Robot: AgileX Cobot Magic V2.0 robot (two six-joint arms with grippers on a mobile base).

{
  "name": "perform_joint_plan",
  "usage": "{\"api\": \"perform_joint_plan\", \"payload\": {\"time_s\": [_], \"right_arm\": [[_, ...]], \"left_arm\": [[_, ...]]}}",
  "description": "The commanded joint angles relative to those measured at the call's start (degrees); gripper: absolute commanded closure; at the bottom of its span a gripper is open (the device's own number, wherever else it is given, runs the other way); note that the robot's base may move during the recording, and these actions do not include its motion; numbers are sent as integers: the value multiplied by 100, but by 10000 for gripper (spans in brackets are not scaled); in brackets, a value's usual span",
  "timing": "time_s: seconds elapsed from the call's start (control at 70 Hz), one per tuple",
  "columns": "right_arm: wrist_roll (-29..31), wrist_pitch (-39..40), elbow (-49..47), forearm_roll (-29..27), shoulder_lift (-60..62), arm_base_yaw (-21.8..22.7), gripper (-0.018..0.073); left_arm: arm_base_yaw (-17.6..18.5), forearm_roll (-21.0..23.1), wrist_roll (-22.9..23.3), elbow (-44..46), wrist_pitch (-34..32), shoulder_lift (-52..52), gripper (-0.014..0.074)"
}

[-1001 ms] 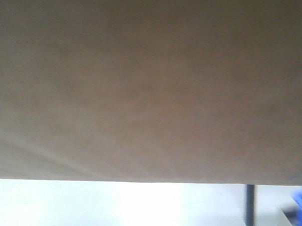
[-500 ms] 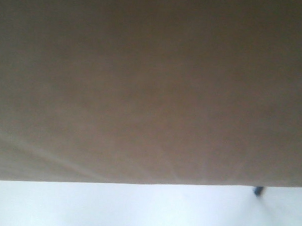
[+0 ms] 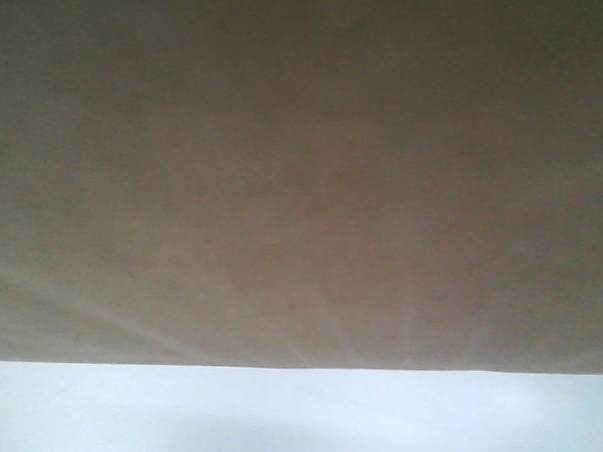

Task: Grab box from left shelf to table start
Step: 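Hold the box with both grippers while the base drives toward the table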

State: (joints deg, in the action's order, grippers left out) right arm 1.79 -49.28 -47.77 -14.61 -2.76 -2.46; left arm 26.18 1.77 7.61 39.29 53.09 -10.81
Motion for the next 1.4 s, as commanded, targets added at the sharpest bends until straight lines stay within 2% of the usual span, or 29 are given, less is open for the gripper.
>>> {"api": "perform_joint_plan", "payload": {"time_s": [0.0,1.387], "right_arm": [[60,628,-121,384,-113,37,501],[60,627,-121,384,-113,37,501]], "left_arm": [[76,249,-116,66,371,-50,688],[76,249,-116,66,371,-50,688]]}}
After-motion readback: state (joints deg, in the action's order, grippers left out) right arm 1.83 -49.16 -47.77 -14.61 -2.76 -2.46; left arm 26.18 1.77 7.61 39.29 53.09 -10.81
